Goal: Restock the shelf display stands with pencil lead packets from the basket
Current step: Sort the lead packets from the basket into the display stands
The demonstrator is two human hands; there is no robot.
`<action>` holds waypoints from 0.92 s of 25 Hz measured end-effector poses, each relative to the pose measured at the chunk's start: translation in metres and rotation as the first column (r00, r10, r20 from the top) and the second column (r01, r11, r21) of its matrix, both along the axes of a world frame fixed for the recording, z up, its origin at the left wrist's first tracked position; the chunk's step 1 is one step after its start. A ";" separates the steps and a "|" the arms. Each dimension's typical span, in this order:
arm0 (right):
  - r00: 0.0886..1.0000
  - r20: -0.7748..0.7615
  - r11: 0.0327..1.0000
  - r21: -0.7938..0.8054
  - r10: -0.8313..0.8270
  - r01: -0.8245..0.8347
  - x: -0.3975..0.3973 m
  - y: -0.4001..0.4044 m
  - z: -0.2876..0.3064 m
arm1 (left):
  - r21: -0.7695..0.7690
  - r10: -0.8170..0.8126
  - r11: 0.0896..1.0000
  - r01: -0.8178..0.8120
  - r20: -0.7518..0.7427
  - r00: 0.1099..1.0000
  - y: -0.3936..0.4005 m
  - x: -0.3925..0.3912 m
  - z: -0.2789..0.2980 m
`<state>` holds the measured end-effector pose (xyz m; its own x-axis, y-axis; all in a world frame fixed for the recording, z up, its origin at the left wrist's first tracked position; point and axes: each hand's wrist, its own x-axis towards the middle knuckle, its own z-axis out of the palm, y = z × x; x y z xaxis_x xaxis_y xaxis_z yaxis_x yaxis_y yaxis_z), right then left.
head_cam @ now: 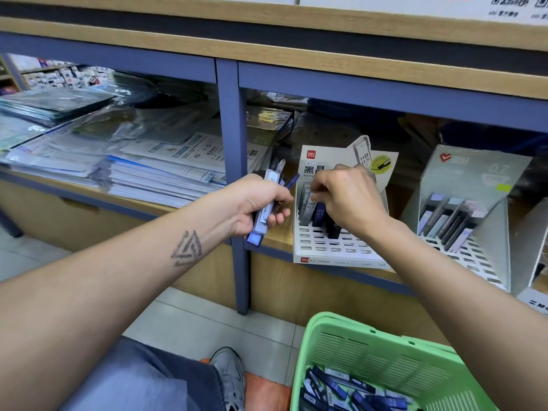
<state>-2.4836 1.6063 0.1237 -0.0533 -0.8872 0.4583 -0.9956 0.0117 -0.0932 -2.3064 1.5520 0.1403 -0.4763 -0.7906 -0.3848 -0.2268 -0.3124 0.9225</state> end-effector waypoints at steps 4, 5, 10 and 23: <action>1.000 0.010 1.000 0.015 -0.006 0.006 0.002 -0.001 0.000 | -0.004 -0.014 1.000 0.014 -0.008 1.000 -0.001 -0.002 0.000; 1.000 -0.003 1.000 0.003 0.004 -0.004 0.003 -0.003 -0.002 | -0.003 -0.018 1.000 0.018 -0.009 1.000 -0.001 -0.002 0.001; 0.994 -0.106 1.000 -0.011 -0.004 0.003 0.006 -0.014 -0.003 | 0.009 -0.023 1.000 0.023 -0.011 1.000 -0.003 -0.002 -0.001; 0.699 0.712 0.997 -0.028 0.075 -0.078 0.005 0.003 0.008 | 0.142 -0.172 0.972 0.189 -0.128 0.977 -0.003 -0.005 -0.008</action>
<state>-2.4789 1.6092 0.1315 -0.2940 -0.9045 0.3090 -0.6301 -0.0597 -0.7742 -2.3115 1.5493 0.1320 -0.6536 -0.6236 -0.4287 -0.1882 -0.4148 0.8902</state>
